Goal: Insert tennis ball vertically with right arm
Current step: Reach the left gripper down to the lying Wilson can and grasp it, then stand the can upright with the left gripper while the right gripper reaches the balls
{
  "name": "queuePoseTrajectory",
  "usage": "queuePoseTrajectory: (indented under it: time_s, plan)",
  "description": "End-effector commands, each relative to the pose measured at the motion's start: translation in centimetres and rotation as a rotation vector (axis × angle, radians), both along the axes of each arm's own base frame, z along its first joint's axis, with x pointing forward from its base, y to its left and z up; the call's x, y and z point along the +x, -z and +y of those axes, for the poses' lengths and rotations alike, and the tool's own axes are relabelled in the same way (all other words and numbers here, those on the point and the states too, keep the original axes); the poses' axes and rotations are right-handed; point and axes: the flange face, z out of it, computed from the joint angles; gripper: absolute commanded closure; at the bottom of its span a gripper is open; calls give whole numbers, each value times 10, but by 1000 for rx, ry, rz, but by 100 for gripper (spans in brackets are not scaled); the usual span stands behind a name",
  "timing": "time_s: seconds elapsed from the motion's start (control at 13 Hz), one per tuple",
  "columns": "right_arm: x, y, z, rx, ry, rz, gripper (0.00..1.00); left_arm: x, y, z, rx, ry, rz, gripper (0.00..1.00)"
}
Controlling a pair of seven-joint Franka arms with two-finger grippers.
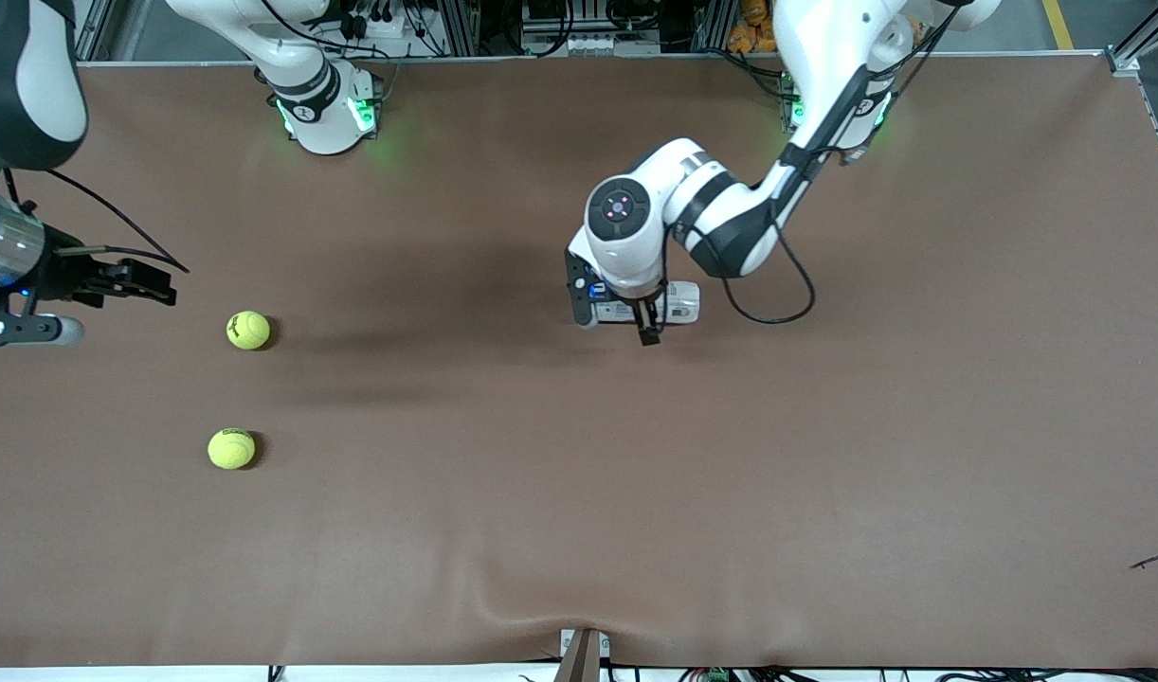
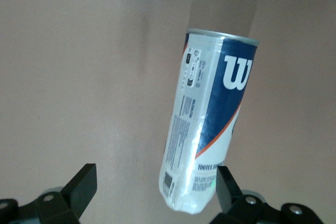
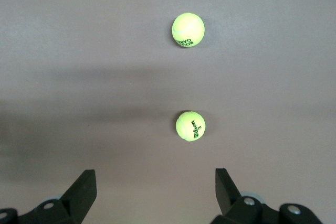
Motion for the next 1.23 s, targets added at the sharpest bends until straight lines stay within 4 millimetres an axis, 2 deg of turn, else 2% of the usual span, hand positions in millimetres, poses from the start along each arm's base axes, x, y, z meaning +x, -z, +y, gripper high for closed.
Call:
queuePoseTrajectory:
  time_s: [0.0, 0.08, 0.23, 0.31, 0.38, 0.54, 0.77, 0.84, 1.0, 1.15]
  plan:
    - [0, 10, -6, -17, -8, -2, 0, -13, 13, 3, 5, 46, -3, 0]
    - [6, 17, -10, -20, -2, -11, 0, -21, 28, 9, 17, 68, -10, 0]
    - [14, 27, -15, -23, 8, -14, 0, -35, 42, 14, 7, 97, -28, 0]
    - [20, 18, -21, -24, 19, -32, 0, -37, 44, 14, 8, 108, -33, 0]
    - [29, 19, -27, -25, 24, -35, 0, -43, 46, 9, 13, 129, -37, 0]
    - [36, 21, -38, -26, 36, -46, 0, -54, 51, 1, 24, 164, -39, 0]
    - [50, 16, -42, -35, 40, -141, 0, -67, 54, -6, 38, 201, -44, 0]
    - [55, 19, -44, -36, 46, -146, 0, -69, 55, -6, 42, 206, -44, 0]
    - [71, 13, -52, -34, 57, -171, 0, -68, 59, -5, 57, 227, -56, 0]
    - [80, 22, -53, -29, 62, -158, 0, -67, 70, 2, 90, 265, -76, 0]
